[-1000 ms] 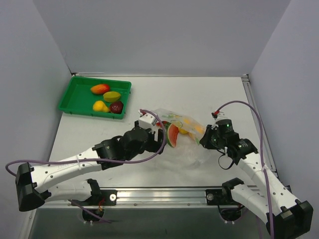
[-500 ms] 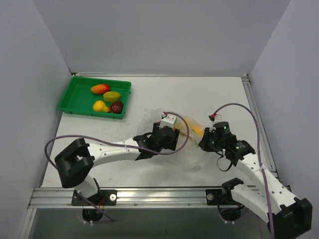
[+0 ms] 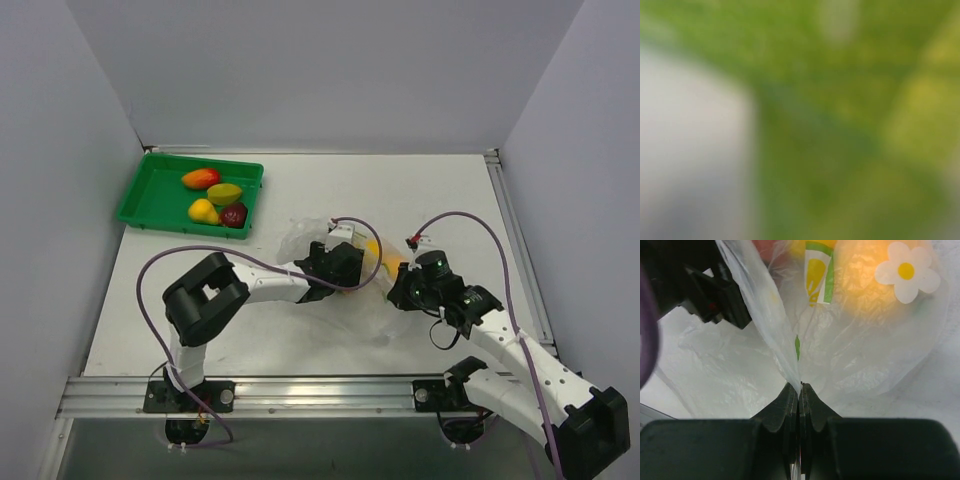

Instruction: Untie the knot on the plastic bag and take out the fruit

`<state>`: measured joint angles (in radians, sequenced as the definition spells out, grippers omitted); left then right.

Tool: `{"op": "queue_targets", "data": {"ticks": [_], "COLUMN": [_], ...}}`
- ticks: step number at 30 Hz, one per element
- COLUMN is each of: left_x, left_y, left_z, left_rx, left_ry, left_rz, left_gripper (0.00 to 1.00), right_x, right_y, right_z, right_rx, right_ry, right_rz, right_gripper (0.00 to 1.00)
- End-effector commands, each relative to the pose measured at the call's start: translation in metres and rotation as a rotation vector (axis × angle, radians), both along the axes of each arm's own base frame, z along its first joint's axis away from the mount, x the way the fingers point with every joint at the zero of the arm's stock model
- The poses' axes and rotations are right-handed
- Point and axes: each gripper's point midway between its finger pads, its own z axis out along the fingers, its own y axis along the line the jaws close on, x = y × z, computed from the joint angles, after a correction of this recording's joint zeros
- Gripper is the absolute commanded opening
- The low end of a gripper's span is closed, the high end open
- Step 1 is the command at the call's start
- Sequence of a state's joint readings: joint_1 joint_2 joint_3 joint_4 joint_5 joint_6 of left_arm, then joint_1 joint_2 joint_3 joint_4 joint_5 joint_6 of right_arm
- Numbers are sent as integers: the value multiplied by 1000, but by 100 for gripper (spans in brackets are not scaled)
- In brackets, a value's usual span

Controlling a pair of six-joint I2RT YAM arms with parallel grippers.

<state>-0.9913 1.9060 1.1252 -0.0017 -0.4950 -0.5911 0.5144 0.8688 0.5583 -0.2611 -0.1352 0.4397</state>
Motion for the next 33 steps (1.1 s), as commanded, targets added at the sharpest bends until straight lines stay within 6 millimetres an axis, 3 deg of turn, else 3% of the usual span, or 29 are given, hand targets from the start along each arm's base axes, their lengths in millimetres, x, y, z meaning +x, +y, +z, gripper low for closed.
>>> {"op": "queue_targets", "data": {"ticks": [1, 5, 8, 9, 13, 16, 18, 23, 30, 33], "left_x": [18, 17, 15, 15, 15, 12, 10, -12, -50, -68], "left_y": [-15, -13, -8, -6, -1, 7, 11, 21, 37, 53], "left_z": [7, -11, -18, -17, -2, 14, 35, 65, 64, 47], "left_rx": [-51, -13, 5, 9, 1, -4, -26, -37, -42, 12], "left_ry": [-33, -12, -8, -14, -48, -75, -104, -133, -70, -10], "left_rz": [27, 29, 33, 35, 30, 23, 11, -84, -204, -225], "left_gripper": [88, 85, 73, 62, 34, 20, 17, 17, 17, 17], "right_x": [0, 0, 0, 1, 4, 8, 11, 23, 40, 48], "right_y": [3, 5, 4, 3, 1, -1, -4, -17, -29, -31], "right_z": [-3, -4, -5, -4, -3, 1, 3, 12, 34, 47], "right_rx": [-8, -9, -12, -14, -26, -40, -48, -86, -111, -110], "right_ry": [-4, -4, -4, -7, -18, -32, -42, -85, -151, -179], "right_rz": [5, 6, 1, -4, -14, -30, -47, -127, -211, -229], "right_gripper": [0, 0, 0, 0, 0, 0, 0, 0, 0, 0]}}
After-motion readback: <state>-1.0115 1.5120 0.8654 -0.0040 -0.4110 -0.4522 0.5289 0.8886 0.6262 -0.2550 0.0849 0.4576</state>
